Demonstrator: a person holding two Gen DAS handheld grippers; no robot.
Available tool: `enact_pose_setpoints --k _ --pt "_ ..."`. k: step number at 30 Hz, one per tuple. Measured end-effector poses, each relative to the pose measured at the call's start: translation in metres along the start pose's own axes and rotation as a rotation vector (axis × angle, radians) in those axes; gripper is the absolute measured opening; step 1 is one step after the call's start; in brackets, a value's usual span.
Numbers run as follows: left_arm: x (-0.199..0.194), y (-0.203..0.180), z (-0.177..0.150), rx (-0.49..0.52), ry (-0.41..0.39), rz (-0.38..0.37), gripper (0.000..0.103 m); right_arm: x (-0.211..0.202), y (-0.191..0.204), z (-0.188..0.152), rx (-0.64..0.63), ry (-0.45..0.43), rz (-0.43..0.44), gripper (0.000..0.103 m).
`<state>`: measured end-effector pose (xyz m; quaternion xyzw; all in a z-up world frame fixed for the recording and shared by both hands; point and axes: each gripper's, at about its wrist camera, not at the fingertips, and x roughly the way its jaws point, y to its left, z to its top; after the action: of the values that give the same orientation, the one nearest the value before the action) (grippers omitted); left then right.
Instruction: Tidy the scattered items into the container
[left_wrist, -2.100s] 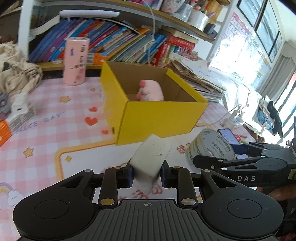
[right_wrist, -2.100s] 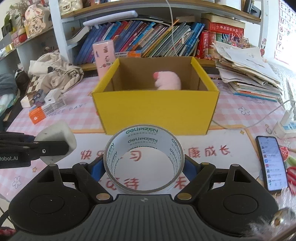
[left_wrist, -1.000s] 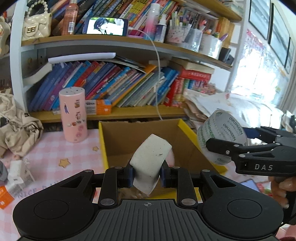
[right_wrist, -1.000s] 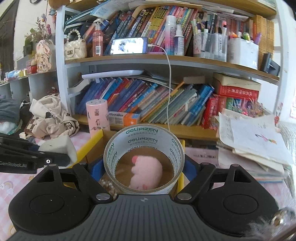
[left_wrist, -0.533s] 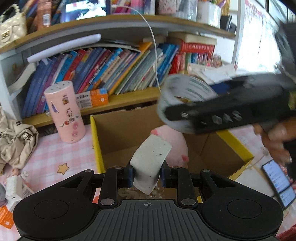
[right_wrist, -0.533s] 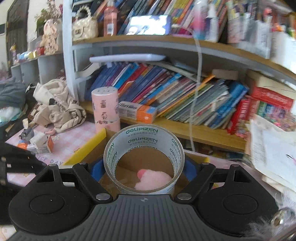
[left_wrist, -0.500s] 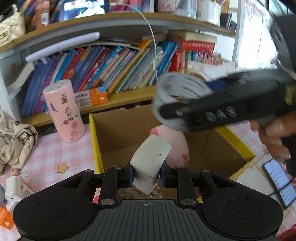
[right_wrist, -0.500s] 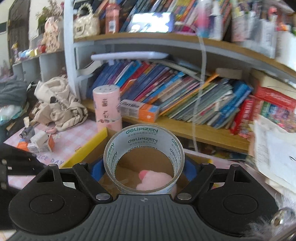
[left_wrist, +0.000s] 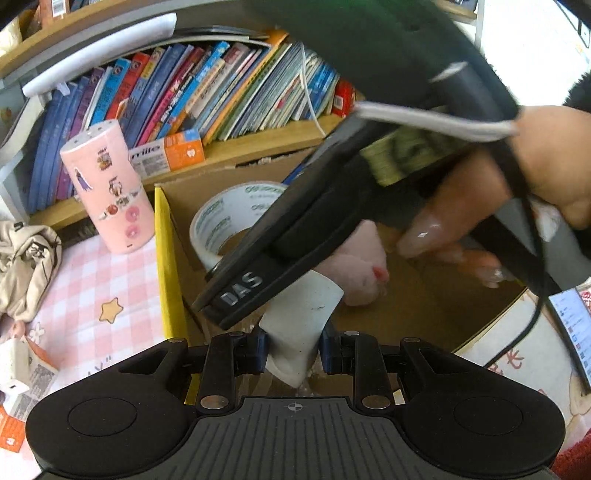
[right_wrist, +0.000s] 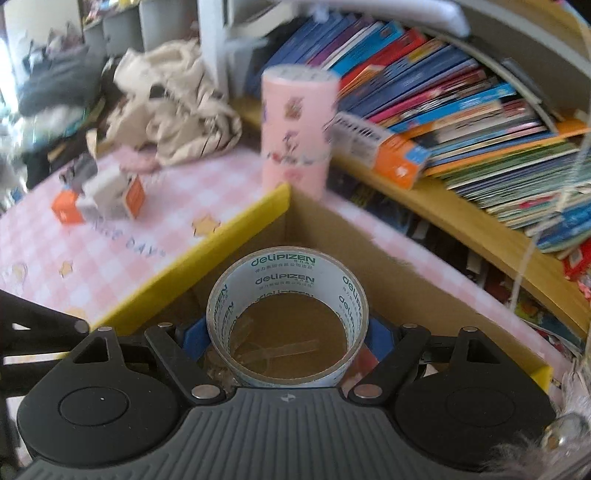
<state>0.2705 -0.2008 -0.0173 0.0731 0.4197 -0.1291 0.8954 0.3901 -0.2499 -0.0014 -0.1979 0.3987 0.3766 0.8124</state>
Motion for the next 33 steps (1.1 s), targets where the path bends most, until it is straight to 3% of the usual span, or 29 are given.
enact_pose_setpoints --k 12,22,25,28,33 --pt "0.006 -0.002 0.001 -0.013 0.012 0.01 0.026 0.038 -0.003 -0.004 -0.007 0.102 0.011 0.082" --pt "0.004 -0.002 -0.003 -0.03 -0.006 0.025 0.03 0.04 -0.01 -0.006 0.032 0.083 0.01 0.083" --pt "0.001 -0.002 -0.003 -0.035 -0.012 0.025 0.032 0.036 -0.013 -0.006 0.05 0.071 0.006 0.087" --pt "-0.004 -0.002 -0.004 -0.038 -0.024 0.03 0.037 0.032 -0.015 -0.006 0.076 0.06 0.008 0.088" --pt "-0.023 -0.004 -0.003 -0.048 -0.088 0.041 0.055 0.02 -0.019 -0.005 0.122 0.025 0.014 0.09"
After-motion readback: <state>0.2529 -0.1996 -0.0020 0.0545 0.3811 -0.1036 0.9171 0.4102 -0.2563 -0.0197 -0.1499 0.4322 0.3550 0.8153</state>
